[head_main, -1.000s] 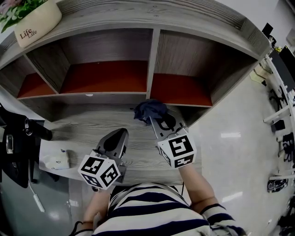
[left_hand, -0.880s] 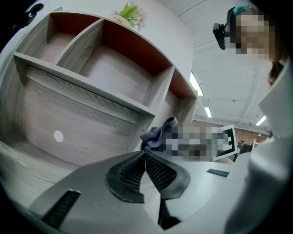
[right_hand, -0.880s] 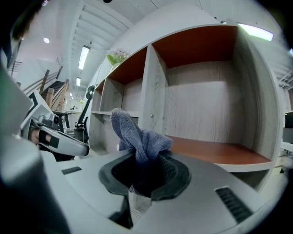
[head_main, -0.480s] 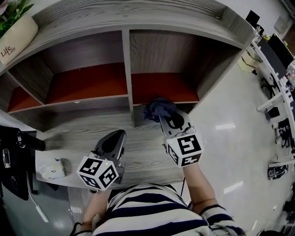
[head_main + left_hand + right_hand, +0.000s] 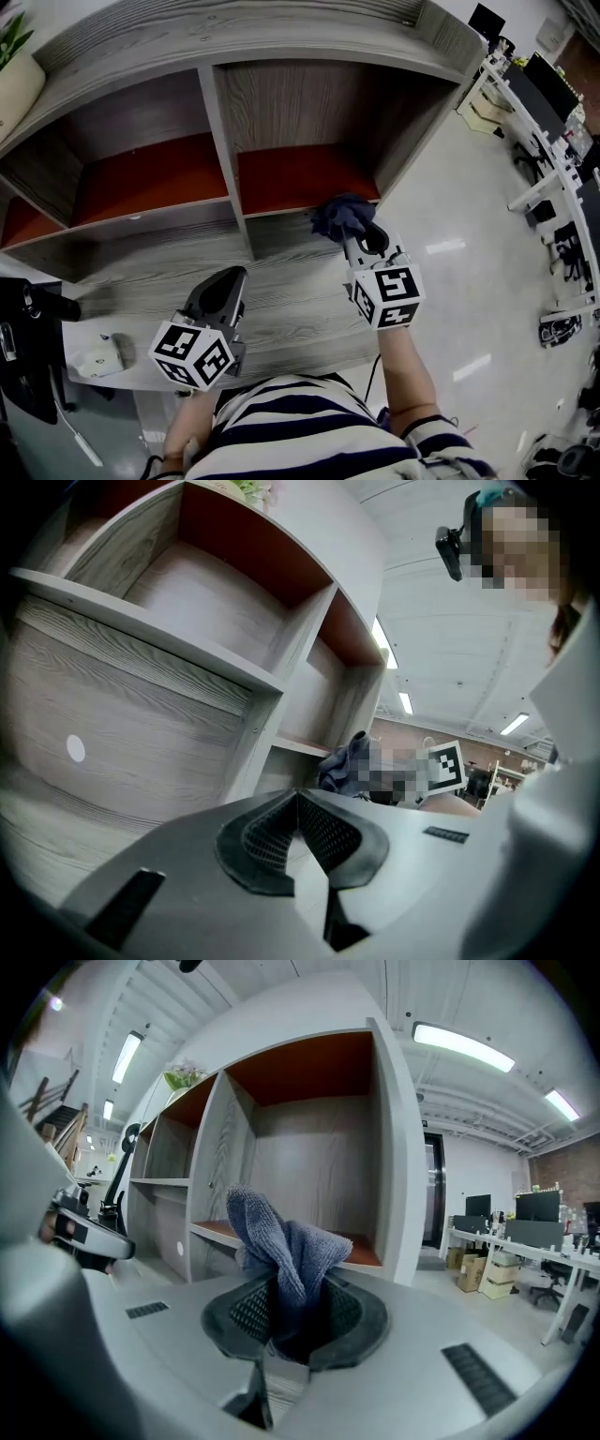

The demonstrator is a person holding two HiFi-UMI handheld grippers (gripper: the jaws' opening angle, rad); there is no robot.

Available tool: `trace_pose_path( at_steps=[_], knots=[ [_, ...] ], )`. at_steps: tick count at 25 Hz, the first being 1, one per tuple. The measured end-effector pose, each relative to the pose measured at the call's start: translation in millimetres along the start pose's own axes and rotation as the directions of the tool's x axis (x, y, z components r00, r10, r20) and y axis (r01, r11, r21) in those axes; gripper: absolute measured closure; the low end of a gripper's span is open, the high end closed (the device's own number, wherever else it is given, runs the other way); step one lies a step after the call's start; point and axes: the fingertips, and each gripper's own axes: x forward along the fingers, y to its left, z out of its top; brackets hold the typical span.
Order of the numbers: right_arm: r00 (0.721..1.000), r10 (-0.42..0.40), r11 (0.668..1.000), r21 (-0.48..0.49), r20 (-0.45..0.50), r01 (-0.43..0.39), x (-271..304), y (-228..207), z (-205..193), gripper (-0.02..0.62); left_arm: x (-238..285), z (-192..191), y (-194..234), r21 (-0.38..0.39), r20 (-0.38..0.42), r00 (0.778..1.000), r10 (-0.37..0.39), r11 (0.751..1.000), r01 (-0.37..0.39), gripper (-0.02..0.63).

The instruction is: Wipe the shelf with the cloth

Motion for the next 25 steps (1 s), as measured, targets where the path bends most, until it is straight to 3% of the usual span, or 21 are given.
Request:
trace_pose_path(
  at_steps=[10, 20, 25],
  knots=[
    [0.994, -0.106, 0.994, 0.02, -0.016, 0.106, -10.4, -43.9, -9.2, 0.52, -0.7, -2.5, -6.1, 0.003, -0.004, 1.0, -0.006, 1.0, 0.006, 0.589],
    [0.996, -0.089, 0.995, 0.042, 0.023, 0.088, -28.2, -35.6, 6.7, 0.518, -8.1, 0.3, -3.9, 0.009, 0.005, 1.0, -0.006, 1.0, 0.006, 0.589],
    [0.992, -0.096, 0.995, -0.032, 0.087, 0.099, -53.2, -32.5, 36.9, 0.518, -11.3, 1.8, -2.5, 0.006, 0.013, 1.0, -0.003, 1.0, 0.003, 0.589]
  ],
)
